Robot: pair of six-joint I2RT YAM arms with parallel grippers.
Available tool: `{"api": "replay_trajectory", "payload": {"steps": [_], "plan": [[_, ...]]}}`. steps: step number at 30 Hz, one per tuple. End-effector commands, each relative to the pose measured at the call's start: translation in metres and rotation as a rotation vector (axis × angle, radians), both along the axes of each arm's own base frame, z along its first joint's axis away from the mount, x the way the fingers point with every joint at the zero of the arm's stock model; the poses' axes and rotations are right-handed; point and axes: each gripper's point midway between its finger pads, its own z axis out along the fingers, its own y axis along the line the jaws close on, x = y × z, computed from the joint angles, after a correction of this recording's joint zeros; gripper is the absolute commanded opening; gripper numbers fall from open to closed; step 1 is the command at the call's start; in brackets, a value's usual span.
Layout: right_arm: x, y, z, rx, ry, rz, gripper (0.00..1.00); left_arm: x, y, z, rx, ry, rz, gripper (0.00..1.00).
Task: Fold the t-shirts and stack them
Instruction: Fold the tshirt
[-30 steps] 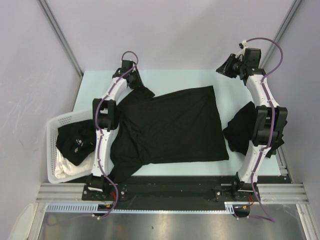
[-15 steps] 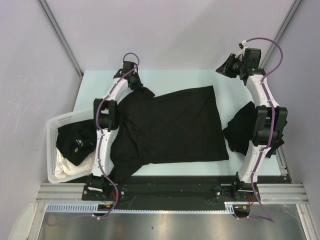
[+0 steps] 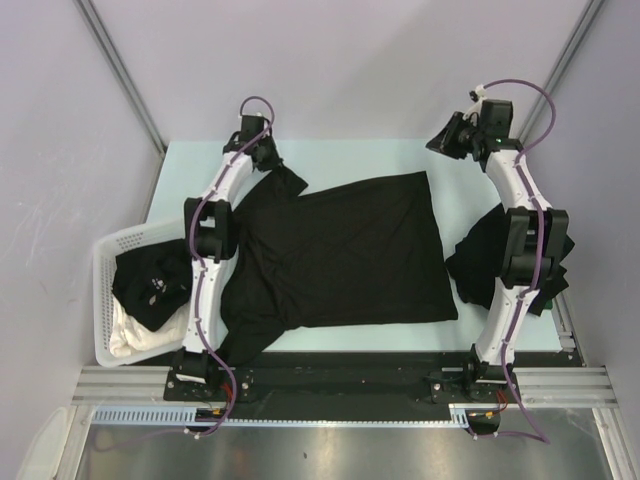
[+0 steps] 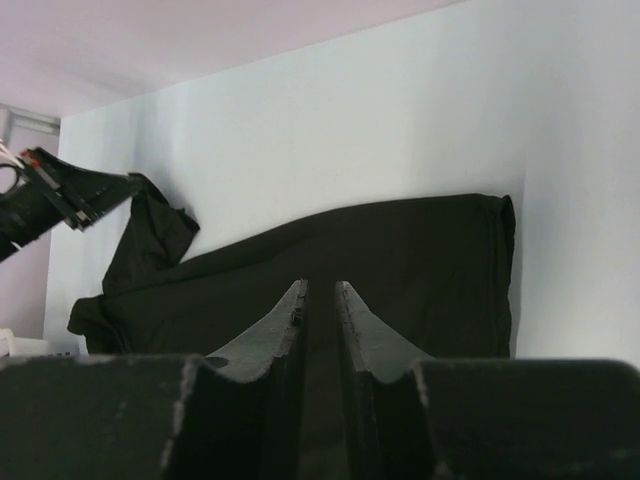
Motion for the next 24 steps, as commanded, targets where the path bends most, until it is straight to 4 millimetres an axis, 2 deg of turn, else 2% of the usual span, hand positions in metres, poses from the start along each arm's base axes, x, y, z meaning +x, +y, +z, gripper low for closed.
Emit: {"api": "replay_trajectory", "payload": {"steps": [1,3,6,7,10,16,20,24], "plan": [[0.010,0.022,-0.002,0.005,-0.020,0.041,0.22,0.019,0.014,0.099,-0.012,-0.201,0.027,0.00],[0.011,0.028,-0.010,-0.001,-0.006,0.050,0.21,0.018,0.019,0.117,-0.004,-0.230,0.027,0.00],[0.012,0.027,-0.021,-0.009,0.014,0.050,0.21,0.014,0.027,0.132,0.018,-0.245,0.028,0.00],[0.010,0.041,-0.025,-0.011,0.023,0.074,0.21,0.012,0.029,0.132,0.023,-0.242,0.027,0.00],[0.012,0.042,-0.037,-0.031,0.040,0.077,0.21,0.010,0.039,0.144,0.033,-0.252,0.036,0.00],[0.017,0.031,-0.059,-0.100,0.081,0.049,0.23,0.004,0.049,0.158,0.039,-0.259,0.044,0.00],[0.023,0.009,-0.080,-0.163,0.138,-0.005,0.24,-0.002,0.052,0.157,0.052,-0.245,0.037,0.00],[0.027,0.003,-0.095,-0.178,0.170,-0.020,0.25,-0.007,0.056,0.158,0.066,-0.235,0.036,0.00]]}}
